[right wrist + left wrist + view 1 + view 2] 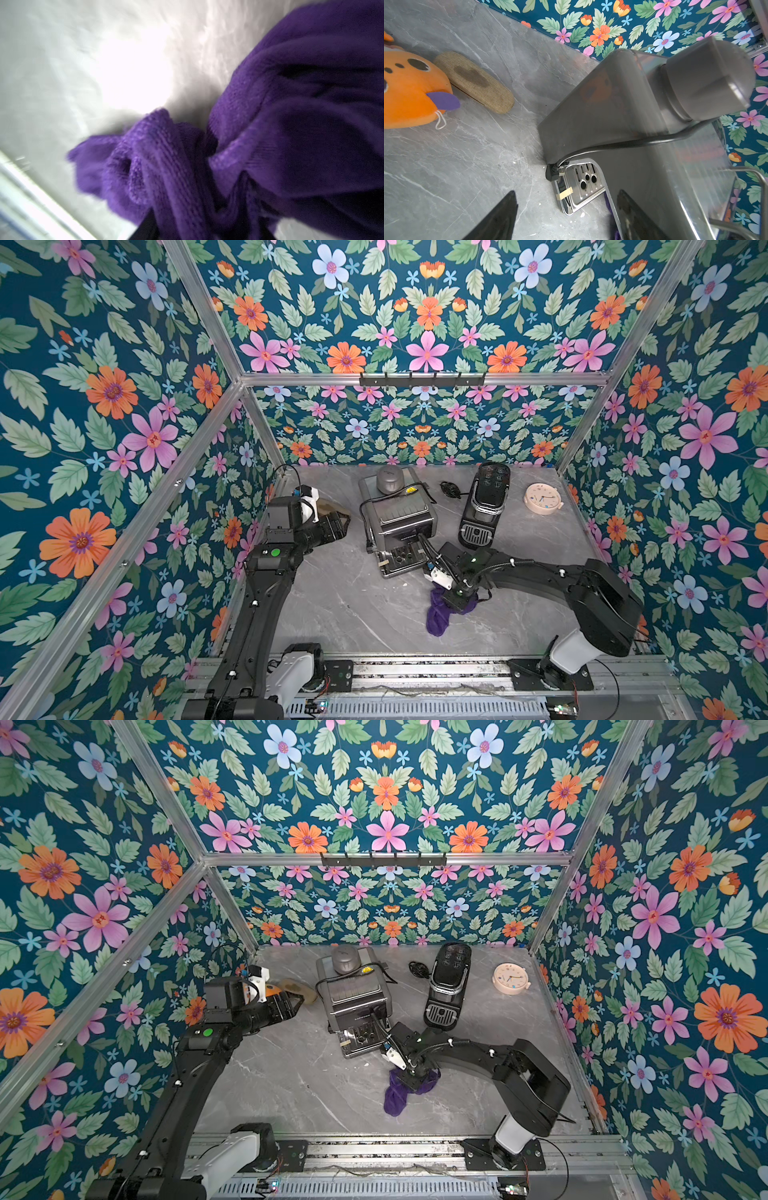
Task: Wipe the surface of a coffee machine
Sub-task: Pick up the cleaning item at the center of the board.
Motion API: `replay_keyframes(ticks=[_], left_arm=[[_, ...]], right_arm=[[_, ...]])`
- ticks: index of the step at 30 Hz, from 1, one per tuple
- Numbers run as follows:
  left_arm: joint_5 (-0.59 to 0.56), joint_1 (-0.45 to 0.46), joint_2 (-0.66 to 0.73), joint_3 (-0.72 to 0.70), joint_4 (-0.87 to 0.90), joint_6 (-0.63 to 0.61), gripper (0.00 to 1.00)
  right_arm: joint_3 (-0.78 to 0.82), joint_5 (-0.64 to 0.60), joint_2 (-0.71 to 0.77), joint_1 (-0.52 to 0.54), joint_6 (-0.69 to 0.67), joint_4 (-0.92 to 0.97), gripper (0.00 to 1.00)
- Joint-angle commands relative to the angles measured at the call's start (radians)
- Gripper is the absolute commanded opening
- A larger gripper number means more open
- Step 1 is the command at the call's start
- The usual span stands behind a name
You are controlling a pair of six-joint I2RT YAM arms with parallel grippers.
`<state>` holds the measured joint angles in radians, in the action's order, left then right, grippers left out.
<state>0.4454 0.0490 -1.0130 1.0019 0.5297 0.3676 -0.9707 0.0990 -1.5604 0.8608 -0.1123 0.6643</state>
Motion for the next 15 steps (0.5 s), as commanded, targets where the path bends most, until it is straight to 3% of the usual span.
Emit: replay_keyframes(ticks=[1, 4, 7, 15], left_arm=[[-0.011, 0.0, -0.001, 0.014, -0.032, -0.003, 0.75], [-0.012, 0.0, -0.004, 0.024, -0.042, -0.003, 0.73], [-0.01, 0.0, -0.001, 0.035, -0.047, -0.004, 0.72], [0.0, 0.0, 0.0, 0.068, -0.055, -0.023, 0.66]], right_arm=[[-0.039, 0.036, 0.064, 0.001, 0.032, 0.104, 0.31], [-0.129, 0.036, 0.118, 0.001, 0.069, 0.245, 0.23], [-0.216, 0.039, 0.163, 0.001, 0.1, 0.36, 0.09], [-0.539, 0.047, 0.247, 0.002, 0.203, 0.55, 0.03]])
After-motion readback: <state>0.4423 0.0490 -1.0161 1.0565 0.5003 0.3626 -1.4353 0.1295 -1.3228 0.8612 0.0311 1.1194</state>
